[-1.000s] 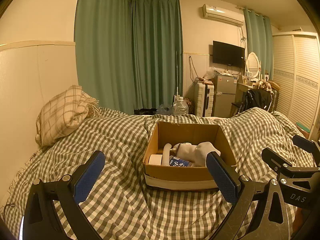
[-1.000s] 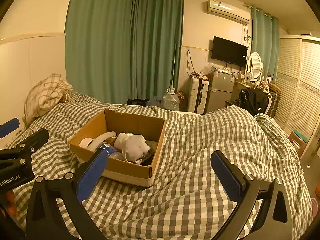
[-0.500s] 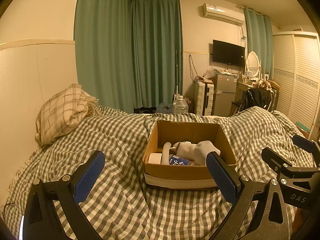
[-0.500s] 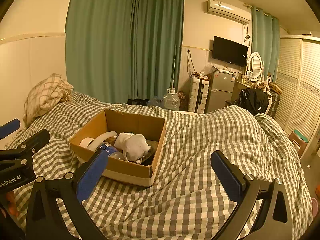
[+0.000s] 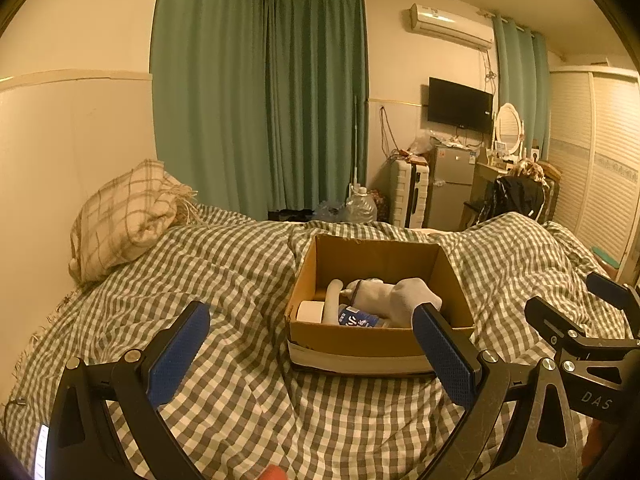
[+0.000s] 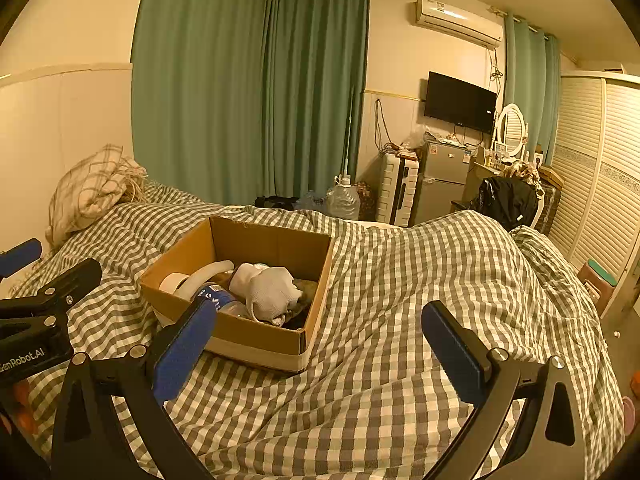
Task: Organize objects
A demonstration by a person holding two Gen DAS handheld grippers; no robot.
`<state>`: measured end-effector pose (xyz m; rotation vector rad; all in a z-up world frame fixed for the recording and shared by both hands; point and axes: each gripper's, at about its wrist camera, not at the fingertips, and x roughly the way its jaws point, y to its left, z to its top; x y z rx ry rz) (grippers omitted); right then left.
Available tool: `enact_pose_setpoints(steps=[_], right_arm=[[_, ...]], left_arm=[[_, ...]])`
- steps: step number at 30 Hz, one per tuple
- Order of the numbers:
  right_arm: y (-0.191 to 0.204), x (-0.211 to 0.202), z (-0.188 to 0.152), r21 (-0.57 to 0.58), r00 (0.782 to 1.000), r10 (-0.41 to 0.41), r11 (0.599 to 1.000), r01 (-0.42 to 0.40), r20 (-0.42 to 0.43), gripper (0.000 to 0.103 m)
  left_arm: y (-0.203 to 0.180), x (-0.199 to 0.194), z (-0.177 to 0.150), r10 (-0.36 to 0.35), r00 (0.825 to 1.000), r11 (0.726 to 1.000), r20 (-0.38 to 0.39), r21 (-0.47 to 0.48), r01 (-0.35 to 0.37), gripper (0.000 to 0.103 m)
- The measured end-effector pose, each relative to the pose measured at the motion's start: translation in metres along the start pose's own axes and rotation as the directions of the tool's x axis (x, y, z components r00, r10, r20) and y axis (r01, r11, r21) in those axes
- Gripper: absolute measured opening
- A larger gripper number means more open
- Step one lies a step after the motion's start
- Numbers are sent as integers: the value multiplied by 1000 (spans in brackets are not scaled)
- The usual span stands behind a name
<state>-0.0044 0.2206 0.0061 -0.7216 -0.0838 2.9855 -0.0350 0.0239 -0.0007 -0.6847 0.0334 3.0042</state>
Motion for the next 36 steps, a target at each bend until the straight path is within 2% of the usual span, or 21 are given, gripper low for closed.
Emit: enact_pose_setpoints(steps=[36], right_arm=[[3, 4, 2, -9, 1000, 8, 1000, -8, -23, 103]], left_arm=[[0, -2, 2, 14, 1000, 1000, 13, 13, -14, 103]])
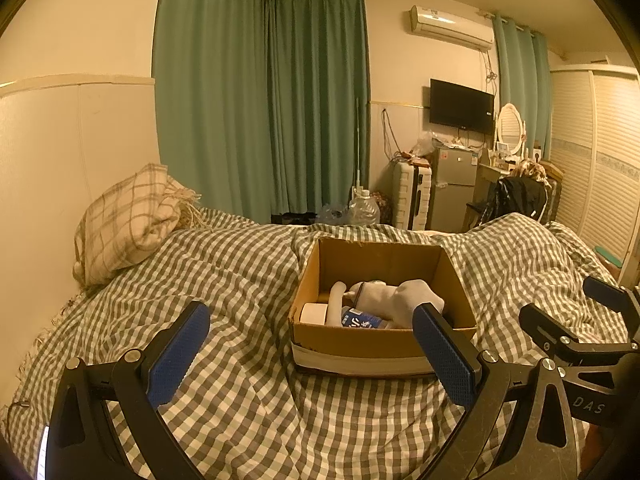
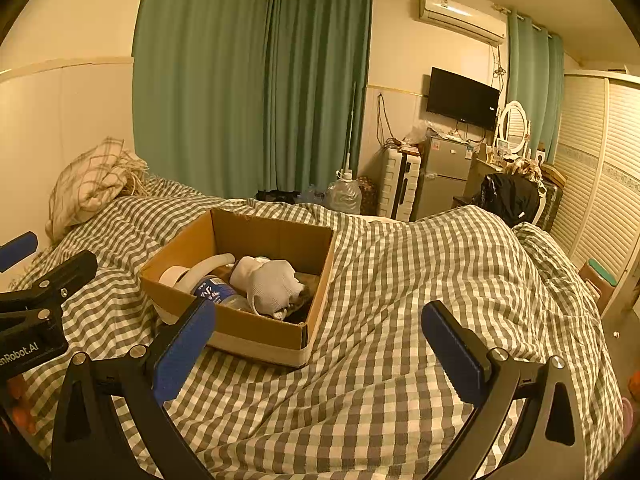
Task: Organize objects
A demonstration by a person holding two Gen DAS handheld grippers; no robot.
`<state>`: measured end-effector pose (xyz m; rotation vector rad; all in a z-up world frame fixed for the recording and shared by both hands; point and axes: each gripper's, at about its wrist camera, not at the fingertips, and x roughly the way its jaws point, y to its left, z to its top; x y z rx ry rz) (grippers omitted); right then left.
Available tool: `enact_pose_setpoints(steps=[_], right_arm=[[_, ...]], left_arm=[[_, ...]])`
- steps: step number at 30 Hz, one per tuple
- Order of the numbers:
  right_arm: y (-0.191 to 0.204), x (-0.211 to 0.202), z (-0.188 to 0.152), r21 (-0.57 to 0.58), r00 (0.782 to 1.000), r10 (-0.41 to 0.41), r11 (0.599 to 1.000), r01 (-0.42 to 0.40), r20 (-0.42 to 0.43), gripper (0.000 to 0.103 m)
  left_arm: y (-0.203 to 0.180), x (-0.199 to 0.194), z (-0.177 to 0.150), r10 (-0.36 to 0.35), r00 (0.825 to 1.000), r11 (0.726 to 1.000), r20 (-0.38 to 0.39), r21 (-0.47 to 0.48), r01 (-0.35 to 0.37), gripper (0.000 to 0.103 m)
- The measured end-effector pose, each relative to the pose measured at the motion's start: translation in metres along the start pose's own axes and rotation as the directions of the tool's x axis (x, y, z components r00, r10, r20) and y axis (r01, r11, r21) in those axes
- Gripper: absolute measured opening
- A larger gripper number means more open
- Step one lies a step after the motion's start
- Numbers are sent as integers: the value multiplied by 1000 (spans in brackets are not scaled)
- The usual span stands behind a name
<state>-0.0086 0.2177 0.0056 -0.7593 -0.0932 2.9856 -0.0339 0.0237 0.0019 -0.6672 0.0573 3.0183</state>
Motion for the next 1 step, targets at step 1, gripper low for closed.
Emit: enact_pose_setpoints(steps=[1], right_arm=[[0, 0, 0, 0, 1000, 3, 1000, -3, 0, 103]], left_arm=[[0, -1, 0, 4, 1000, 1000, 6, 1, -4, 103]])
